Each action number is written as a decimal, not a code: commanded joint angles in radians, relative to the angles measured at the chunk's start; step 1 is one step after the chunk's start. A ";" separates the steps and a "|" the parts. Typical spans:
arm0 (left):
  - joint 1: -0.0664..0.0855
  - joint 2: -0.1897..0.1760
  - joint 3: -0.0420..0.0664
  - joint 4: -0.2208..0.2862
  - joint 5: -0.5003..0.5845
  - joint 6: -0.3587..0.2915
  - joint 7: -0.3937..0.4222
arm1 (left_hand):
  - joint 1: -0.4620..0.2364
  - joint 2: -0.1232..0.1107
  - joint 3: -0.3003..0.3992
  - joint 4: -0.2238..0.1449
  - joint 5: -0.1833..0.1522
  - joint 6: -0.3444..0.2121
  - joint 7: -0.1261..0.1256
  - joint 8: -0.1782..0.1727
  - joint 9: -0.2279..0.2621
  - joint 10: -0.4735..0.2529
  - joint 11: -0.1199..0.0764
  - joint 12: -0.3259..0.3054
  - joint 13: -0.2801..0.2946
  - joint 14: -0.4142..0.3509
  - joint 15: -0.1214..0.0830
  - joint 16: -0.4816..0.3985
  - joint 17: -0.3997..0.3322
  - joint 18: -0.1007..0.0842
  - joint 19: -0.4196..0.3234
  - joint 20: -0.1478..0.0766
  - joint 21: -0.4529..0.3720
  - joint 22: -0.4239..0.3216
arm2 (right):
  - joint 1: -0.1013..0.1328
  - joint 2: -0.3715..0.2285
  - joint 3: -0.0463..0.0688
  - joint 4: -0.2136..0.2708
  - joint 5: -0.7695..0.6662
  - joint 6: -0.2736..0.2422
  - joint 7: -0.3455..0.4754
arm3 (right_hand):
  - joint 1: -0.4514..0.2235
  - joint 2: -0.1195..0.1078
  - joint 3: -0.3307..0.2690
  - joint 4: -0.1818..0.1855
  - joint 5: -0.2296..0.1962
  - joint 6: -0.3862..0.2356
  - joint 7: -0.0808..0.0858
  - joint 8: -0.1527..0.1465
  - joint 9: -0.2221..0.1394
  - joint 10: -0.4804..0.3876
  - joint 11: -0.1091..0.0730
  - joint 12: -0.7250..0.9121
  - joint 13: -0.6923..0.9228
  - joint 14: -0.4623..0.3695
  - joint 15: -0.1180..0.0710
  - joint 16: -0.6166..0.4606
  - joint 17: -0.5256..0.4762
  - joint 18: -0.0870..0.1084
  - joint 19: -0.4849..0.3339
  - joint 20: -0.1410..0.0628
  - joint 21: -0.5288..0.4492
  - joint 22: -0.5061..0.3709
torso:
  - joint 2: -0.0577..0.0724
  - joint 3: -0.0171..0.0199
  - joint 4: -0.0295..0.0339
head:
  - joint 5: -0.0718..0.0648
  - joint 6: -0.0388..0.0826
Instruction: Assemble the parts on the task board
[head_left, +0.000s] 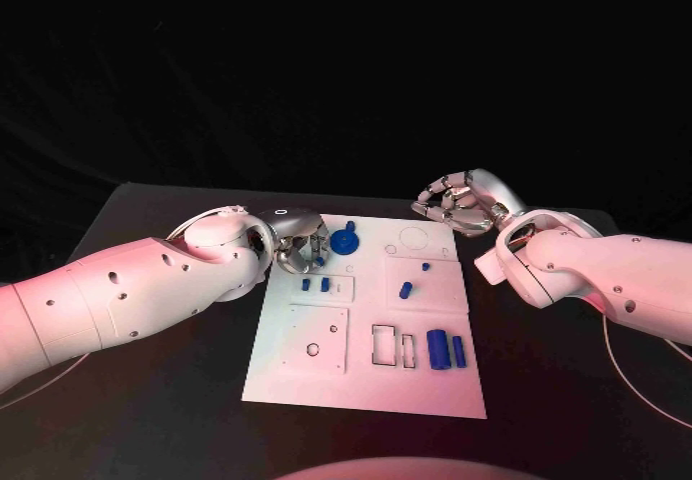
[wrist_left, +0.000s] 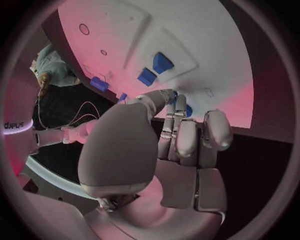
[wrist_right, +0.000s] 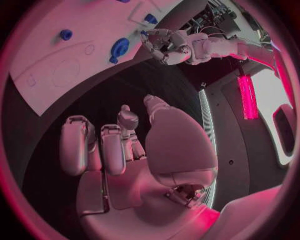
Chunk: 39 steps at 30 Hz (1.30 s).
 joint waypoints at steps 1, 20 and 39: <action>0.000 0.004 0.000 -0.001 0.017 0.017 0.004 | -0.009 0.004 -0.001 -0.005 -0.005 0.005 -0.001 0.002 0.001 0.006 -0.002 -0.004 0.001 0.003 -0.003 0.000 -0.001 -0.012 0.000 -0.002 -0.002 -0.001 | -0.001 0.001 0.000 0.000 -0.008 0.002 0.008 | 0.007 0.004 0.003 0.005 0.004 -0.004 -0.003 0.005 -0.001 0.001 -0.002 -0.001 0.000 0.047 -0.007 -0.007 0.023 0.010 -0.007 0.000 -0.006 0.105 | 0.000 -0.0004 -0.0004 | 0.000 0.001; -0.002 0.020 -0.002 -0.015 -0.005 0.037 -0.005 | -0.010 0.005 -0.001 -0.008 -0.010 0.006 -0.001 0.001 0.001 0.008 -0.002 -0.006 0.001 0.001 -0.003 -0.001 -0.004 -0.012 -0.001 -0.002 -0.002 -0.001 | -0.001 0.001 0.000 0.000 -0.009 0.003 0.007 | 0.007 0.004 0.003 0.005 0.004 -0.004 -0.003 0.005 -0.001 0.001 -0.002 -0.001 0.000 0.047 -0.007 -0.007 0.023 0.010 -0.007 0.000 -0.006 0.105 | 0.000 0.0004 -0.0007 | -0.001 0.000; -0.002 0.017 -0.003 -0.015 -0.011 0.050 -0.011 | -0.019 0.000 0.005 -0.018 -0.017 -0.018 0.009 -0.022 -0.007 -0.003 0.007 -0.032 -0.003 -0.005 0.003 -0.004 -0.012 -0.009 -0.013 0.000 -0.012 -0.014 | -0.001 -0.001 0.000 0.000 -0.009 0.002 0.007 | 0.005 0.004 0.003 0.005 0.005 -0.002 -0.004 0.006 -0.001 0.005 -0.003 -0.001 -0.003 0.047 -0.007 -0.009 0.020 0.010 -0.007 0.000 -0.010 0.104 | 0.000 -0.0003 0.0004 | -0.002 -0.001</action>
